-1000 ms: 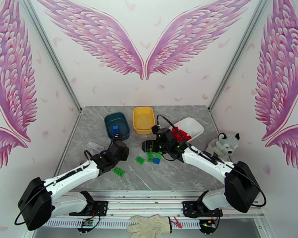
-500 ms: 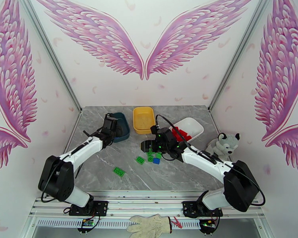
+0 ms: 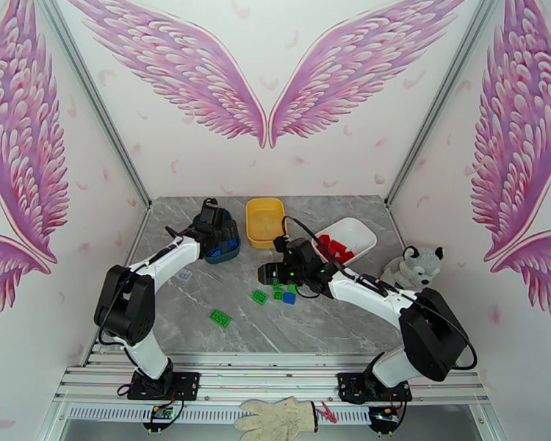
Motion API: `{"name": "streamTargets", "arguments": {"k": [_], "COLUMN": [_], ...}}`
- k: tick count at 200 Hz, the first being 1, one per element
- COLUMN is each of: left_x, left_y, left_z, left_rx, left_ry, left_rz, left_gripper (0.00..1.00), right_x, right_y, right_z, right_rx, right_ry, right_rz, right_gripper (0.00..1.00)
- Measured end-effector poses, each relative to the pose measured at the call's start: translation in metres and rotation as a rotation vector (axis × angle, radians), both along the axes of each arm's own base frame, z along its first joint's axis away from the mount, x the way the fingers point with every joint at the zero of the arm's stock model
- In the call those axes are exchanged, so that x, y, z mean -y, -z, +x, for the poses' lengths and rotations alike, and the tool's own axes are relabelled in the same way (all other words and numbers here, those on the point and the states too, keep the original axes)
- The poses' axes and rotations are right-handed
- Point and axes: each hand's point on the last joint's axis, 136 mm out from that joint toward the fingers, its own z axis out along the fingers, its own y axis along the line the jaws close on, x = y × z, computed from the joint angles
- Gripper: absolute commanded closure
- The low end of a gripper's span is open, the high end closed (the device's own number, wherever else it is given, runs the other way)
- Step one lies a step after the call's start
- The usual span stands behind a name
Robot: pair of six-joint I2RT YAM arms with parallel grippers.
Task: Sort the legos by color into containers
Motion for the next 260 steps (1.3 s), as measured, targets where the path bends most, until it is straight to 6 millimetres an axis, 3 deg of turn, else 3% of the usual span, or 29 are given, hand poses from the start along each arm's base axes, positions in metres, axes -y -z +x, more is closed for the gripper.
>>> {"name": "streamTargets", "arguments": {"k": [58, 108, 135, 173, 204, 260], "left_x": [0.049, 0.086, 0.102, 0.119, 0.14, 0.149], "left_y": [-0.013, 0.033, 0.07, 0.118, 0.113, 0.115], "left_z": [-0.049, -0.091, -0.092, -0.095, -0.082, -0.079], "left_rx": [0.031, -0.05, -0.107, -0.198, -0.168, -0.165], "left_ry": [0.138, 0.238, 0.253, 0.268, 0.28, 0.285], "left_rz": [0.007, 0.018, 0.028, 0.057, 0.037, 0.031], "left_gripper": [0.16, 0.17, 0.19, 0.2, 0.2, 0.2], "right_x": [0.018, 0.062, 0.081, 0.086, 0.086, 0.083], "right_y": [0.009, -0.012, -0.019, -0.019, -0.017, -0.02], "right_z": [0.007, 0.022, 0.024, 0.022, 0.021, 0.021], "right_rx": [0.002, 0.053, 0.068, 0.066, 0.054, 0.055], "right_ry": [0.076, 0.242, 0.307, 0.319, 0.323, 0.314], "right_rz": [-0.078, -0.089, -0.071, -0.063, -0.053, -0.032], "right_gripper": [0.26, 0.21, 0.19, 0.19, 0.19, 0.2]}}
